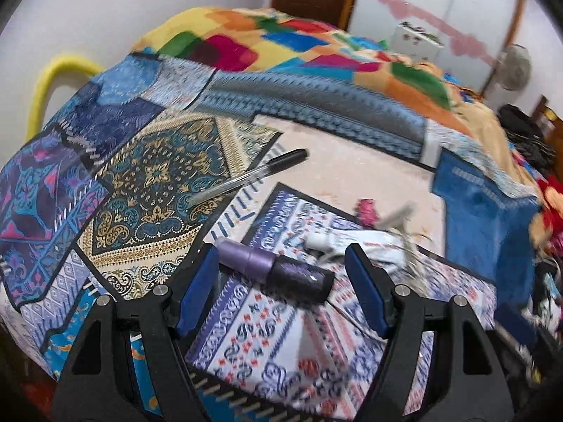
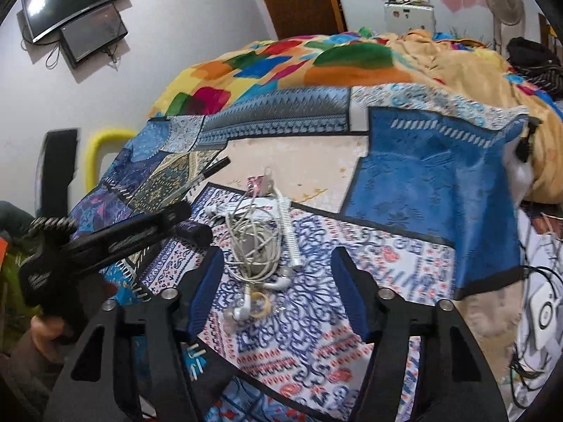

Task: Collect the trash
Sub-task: 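Grasp the purple spray bottle with the left tool while the right tool grasps the white earphones, then carry the spray bottle and earphones in both tools down over the white bin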

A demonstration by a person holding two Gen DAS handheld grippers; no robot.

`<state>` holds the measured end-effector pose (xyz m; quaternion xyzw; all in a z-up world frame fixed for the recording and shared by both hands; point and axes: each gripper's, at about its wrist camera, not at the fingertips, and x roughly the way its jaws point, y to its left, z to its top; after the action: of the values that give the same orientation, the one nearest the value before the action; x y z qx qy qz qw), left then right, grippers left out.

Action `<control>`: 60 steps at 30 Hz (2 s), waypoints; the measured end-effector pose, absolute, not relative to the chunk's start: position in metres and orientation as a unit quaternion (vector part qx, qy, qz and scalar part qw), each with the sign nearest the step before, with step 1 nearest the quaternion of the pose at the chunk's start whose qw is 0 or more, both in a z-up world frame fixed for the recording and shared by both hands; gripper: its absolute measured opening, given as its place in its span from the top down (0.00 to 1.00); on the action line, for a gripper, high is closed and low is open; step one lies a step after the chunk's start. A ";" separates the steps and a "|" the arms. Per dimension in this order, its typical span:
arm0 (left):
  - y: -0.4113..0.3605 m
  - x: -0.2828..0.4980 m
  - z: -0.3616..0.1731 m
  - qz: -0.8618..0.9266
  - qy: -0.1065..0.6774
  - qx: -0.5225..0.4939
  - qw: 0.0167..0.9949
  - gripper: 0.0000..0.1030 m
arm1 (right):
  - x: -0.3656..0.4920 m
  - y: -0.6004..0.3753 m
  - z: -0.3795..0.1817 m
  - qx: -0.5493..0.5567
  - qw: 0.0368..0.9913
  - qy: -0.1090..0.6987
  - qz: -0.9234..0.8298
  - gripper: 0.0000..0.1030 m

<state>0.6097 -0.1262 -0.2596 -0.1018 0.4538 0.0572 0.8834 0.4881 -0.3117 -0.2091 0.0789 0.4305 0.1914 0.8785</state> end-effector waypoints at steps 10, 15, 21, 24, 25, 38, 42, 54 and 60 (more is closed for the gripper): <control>-0.126 0.608 -0.279 0.107 0.455 -0.083 0.880 0.29 | 0.498 -0.281 -0.233 0.046 0.862 0.451 0.227 0.62; -0.126 0.601 -0.287 0.099 0.473 -0.076 0.872 0.29 | 0.502 -0.273 -0.238 0.033 0.865 0.453 0.213 0.64; -0.124 0.597 -0.291 0.088 0.480 -0.081 0.869 0.44 | 0.506 -0.275 -0.237 0.040 0.861 0.460 0.212 0.91; -0.128 0.593 -0.290 0.070 0.478 -0.067 0.873 0.65 | 0.504 -0.279 -0.233 0.049 0.861 0.457 0.216 0.94; -0.129 0.591 -0.290 0.064 0.478 -0.060 0.874 0.71 | 0.504 -0.280 -0.231 0.053 0.861 0.456 0.218 0.94; -0.127 0.550 -0.271 -0.012 0.484 -0.050 0.874 0.76 | 0.491 -0.302 -0.172 0.067 0.888 0.406 0.205 0.96; -0.130 0.534 -0.254 -0.023 0.476 -0.043 0.878 0.76 | 0.485 -0.310 -0.154 0.064 0.895 0.394 0.198 0.96; -0.121 0.480 -0.181 -0.026 0.430 -0.046 0.901 0.76 | 0.455 -0.320 -0.118 0.057 0.900 0.385 0.197 0.96; -0.100 0.437 -0.148 -0.014 0.412 -0.052 0.909 0.76 | 0.430 -0.314 -0.099 0.049 0.900 0.382 0.206 0.96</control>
<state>0.4371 -0.1004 -0.1485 -0.0516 0.4125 -0.0142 0.9094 0.4298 -0.3141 -0.0988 0.0492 0.3821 0.2059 0.8995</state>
